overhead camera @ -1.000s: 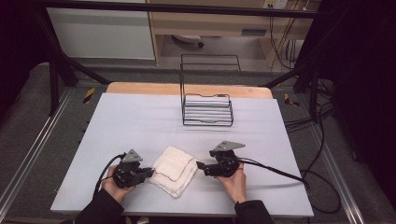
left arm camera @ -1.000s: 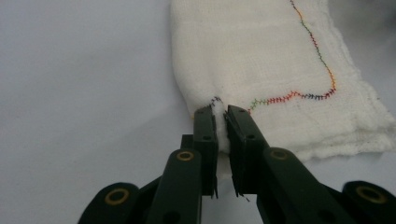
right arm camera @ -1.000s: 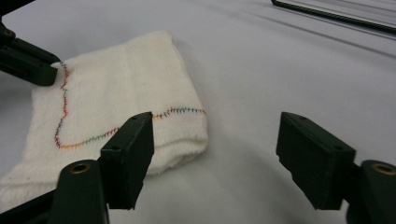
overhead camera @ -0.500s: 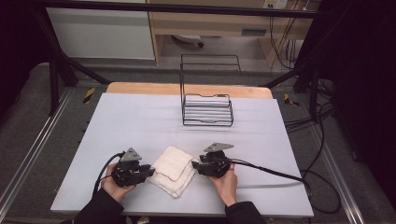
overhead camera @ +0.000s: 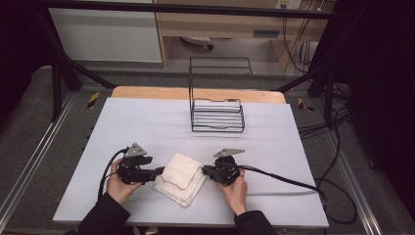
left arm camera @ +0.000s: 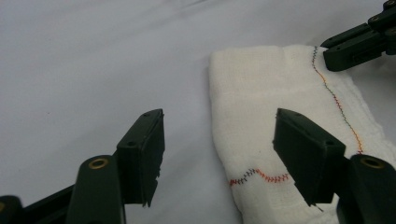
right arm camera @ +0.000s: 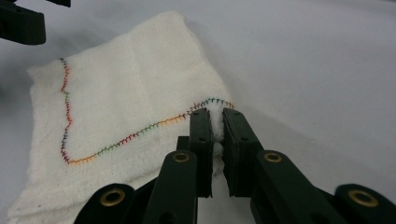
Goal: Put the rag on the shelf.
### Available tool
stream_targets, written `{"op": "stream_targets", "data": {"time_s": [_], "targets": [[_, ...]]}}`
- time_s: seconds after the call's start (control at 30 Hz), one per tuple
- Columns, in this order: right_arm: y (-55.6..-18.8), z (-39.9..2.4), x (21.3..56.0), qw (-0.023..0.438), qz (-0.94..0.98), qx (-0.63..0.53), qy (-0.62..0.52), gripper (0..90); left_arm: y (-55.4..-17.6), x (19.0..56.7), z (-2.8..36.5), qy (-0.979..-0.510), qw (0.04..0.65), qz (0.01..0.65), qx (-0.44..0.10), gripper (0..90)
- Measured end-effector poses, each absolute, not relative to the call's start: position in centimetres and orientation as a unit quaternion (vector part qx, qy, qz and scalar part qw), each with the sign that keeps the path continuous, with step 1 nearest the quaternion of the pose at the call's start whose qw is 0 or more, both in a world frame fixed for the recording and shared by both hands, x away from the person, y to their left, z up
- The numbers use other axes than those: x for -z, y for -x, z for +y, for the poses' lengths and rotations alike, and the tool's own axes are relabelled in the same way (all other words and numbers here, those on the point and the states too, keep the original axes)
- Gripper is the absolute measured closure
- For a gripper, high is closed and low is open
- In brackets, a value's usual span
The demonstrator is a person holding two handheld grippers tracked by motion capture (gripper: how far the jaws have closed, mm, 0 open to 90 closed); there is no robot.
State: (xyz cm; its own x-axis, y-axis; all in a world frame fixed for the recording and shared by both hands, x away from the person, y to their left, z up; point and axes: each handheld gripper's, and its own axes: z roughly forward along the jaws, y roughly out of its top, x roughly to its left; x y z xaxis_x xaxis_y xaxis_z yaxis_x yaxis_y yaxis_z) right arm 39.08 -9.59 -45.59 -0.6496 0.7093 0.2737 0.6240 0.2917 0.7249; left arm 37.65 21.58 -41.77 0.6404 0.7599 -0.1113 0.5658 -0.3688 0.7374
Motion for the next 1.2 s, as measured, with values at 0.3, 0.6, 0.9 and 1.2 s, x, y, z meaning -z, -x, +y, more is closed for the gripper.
{"op": "stream_targets", "data": {"time_s": [0.3,0.6,0.9,1.2], "targets": [[-40.9,-9.3,45.3,0.082,0.813,-0.418,-0.397,82.0,-39.3,41.2,21.5,-0.808,0.403,0.414,-0.115,26.4],[-40.0,-10.6,43.7,0.097,0.803,-0.444,-0.385,43.3,-42.0,42.0,19.4,-0.815,0.385,0.419,-0.112,33.4],[-38.9,-12.6,43.7,0.109,0.798,-0.447,-0.389,17.3,-43.4,43.8,17.8,-0.816,0.375,0.428,-0.097,47.2],[-38.6,-13.0,44.4,0.104,0.800,-0.444,-0.390,10.8,-43.6,44.4,17.1,-0.819,0.374,0.426,-0.088,62.5]]}}
